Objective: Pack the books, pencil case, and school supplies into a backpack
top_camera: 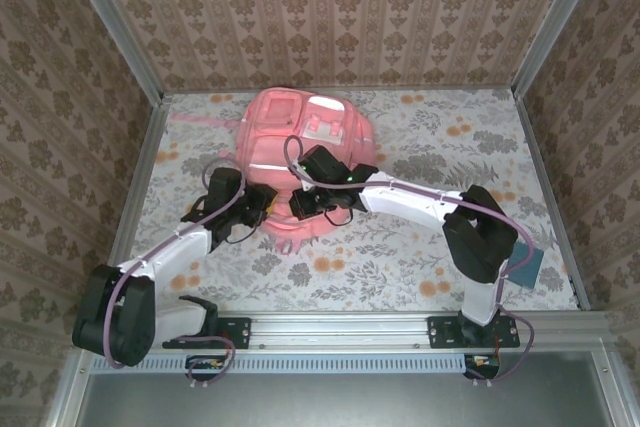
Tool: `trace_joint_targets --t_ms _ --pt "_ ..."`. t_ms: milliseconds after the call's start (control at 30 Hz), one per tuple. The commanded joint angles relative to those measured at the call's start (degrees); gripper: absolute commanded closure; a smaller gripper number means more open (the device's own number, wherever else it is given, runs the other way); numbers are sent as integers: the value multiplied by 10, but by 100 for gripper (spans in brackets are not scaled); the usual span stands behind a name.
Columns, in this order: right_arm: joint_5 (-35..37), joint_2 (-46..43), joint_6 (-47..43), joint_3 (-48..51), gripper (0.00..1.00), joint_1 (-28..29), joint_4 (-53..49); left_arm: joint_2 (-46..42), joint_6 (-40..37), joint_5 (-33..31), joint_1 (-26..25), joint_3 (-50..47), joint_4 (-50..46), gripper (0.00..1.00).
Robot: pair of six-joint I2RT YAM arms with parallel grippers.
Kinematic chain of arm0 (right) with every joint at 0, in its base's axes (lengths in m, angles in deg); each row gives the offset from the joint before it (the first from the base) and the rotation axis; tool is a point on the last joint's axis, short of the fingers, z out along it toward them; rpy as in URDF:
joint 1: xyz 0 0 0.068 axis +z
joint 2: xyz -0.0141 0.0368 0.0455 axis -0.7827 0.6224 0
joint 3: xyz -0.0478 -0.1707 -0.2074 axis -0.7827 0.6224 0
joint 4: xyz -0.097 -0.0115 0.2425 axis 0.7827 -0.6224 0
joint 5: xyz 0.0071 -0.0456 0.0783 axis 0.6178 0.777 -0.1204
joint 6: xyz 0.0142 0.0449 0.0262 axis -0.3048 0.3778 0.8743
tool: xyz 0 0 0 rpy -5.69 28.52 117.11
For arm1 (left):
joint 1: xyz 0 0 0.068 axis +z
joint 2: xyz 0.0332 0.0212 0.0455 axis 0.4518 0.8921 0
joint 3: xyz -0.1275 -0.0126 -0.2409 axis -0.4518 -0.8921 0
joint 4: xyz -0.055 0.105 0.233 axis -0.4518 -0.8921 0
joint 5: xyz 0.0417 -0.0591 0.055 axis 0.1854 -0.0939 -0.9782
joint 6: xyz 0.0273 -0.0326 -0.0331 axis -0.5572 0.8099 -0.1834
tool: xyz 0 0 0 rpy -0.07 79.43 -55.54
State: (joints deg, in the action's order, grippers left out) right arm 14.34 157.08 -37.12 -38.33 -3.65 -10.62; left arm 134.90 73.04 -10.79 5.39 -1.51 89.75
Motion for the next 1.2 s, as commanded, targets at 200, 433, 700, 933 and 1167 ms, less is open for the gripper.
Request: trace_joint_targets --t_ms 200,433,700,933,1167 --pt "163 -90 -47 60 100 -3 -84 -27 -38 -57 4 15 -53 92" --pt "253 -121 -78 93 100 -60 -136 -48 -58 -58 17 14 -79 99" --pt "243 -113 -119 71 100 -125 -137 -67 -101 -41 33 24 -126 100" --pt "213 -63 -158 24 100 -171 -142 -68 -171 1 61 41 -181 100" --pt "211 -8 -144 -46 100 -201 -172 -57 -243 50 86 64 -227 100"
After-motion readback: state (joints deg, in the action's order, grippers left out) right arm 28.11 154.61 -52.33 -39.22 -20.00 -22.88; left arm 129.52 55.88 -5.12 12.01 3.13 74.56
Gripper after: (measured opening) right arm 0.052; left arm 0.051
